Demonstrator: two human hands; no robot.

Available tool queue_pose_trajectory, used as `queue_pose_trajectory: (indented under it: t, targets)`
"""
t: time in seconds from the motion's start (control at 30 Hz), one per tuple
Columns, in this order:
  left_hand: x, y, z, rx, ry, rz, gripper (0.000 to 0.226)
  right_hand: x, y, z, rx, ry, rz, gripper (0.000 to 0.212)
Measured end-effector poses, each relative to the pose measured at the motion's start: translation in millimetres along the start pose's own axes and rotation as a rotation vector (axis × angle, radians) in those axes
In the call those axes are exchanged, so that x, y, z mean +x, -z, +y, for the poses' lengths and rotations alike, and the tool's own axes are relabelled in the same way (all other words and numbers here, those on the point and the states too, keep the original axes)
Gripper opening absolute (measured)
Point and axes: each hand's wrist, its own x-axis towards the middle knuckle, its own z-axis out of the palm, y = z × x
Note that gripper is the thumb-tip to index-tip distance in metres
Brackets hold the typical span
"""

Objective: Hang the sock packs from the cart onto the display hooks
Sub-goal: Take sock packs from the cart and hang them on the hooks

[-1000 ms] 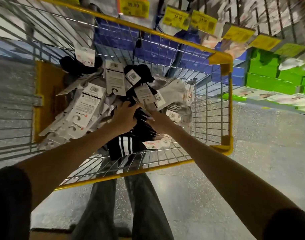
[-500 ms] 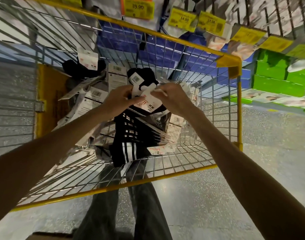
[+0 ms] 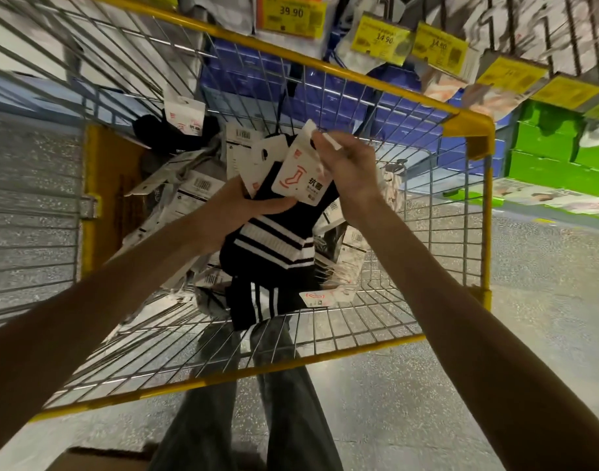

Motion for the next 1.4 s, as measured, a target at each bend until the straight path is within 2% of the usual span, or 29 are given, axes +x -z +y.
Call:
queue_pose_trajectory:
  t: [0.1, 0.17, 0.23, 0.27, 0.3, 0.37, 0.4, 0.43, 0.53, 0.63, 0.73, 0.77, 0.87, 0.97, 1.03, 1.13, 1.23, 1.33, 1.4]
  targets:
    - [0.1, 15.3, -14.3, -0.093, 0.112, 0.067, 0.026, -3.4, -5.1, 24.4, 0.038, -0.113, -0.070, 0.039]
    - [0.5, 25.8, -24.4, -0.116, 0.139, 0.178, 0.028, -6.6, -2.7, 45.6, -0.079, -0.191, -0.116, 0.043]
    - [-0.5, 36.6, -33.5, -0.109, 0.126, 0.253, 0.040, -8.8, 6.7, 73.9, -0.398, -0.241, -0.199, 0.027]
    - [-2.2, 40.7, -36.2, -0.097, 0.111, 0.279, 0.049, -12.2, 13.9, 89.3, -0.594, -0.265, -0.286, 0.026]
    - [-3.7, 44.5, -39.4, -0.083, 0.091, 0.304, 0.060, -18.4, 21.3, 104.8, -0.769, -0.287, -0.390, 0.036]
    - [-4.9, 49.4, -46.4, -0.039, 0.063, 0.351, 0.077, -35.5, 34.4, 127.6, -0.994, -0.340, -0.528, 0.073]
    - [-5.6, 49.2, -48.4, -0.011, 0.051, 0.360, 0.078, -43.7, 37.5, 132.0, -1.020, -0.368, -0.550, 0.088]
    - [-5.6, 48.1, -50.1, 0.015, 0.046, 0.361, 0.078, -47.7, 39.9, 137.0, -0.995, -0.404, -0.561, 0.095]
    - [-4.9, 38.0, -48.1, 0.076, 0.059, 0.389, 0.077, -44.8, 44.4, 136.6, -0.981, -0.406, -0.582, 0.085]
    - [-2.9, 28.5, -47.0, 0.088, 0.015, 0.428, 0.070, -44.3, 39.1, 114.2, -1.114, -0.347, -0.586, 0.069]
    - [-2.9, 26.8, -41.2, 0.212, -0.133, 0.509, 0.110, -43.1, 34.8, 85.2, -1.352, -0.259, -0.569, 0.048]
    - [-5.3, 27.3, -35.9, 0.281, -0.194, 0.527, 0.117, -44.9, 32.2, 71.8, -1.429, -0.214, -0.550, 0.045]
    - [-15.9, 24.5, -12.1, 0.517, -0.353, 0.588, 0.110, -55.7, 25.7, 21.9, -1.643, -0.101, -0.506, 0.036]
    - [-23.7, 25.4, 14.2, 0.694, -0.466, 0.596, 0.086, -63.9, 26.0, -27.3, -1.732, 0.001, -0.484, 0.028]
    - [-24.5, 28.0, 30.3, 0.817, -0.508, 0.588, 0.071, -67.9, 24.8, -56.6, -1.704, -0.006, -0.510, 0.035]
    - [-23.6, 24.5, 53.4, 0.933, -0.541, 0.518, 0.057, -72.7, 19.0, -86.5, -1.637, -0.063, -0.586, 0.062]
    - [-28.7, 13.9, 75.9, 0.978, -0.570, 0.471, 0.054, -72.1, 11.1, -98.2, -1.590, -0.114, -0.570, 0.076]
    - [-37.6, 7.1, 94.8, 1.007, -0.611, 0.468, 0.055, -75.6, 6.2, -111.8, -1.711, -0.035, -0.519, 0.062]
    - [-43.2, 6.2, 105.4, 1.027, -0.618, 0.481, 0.056, -84.0, 2.8, -128.6, -1.751, 0.016, -0.488, 0.062]
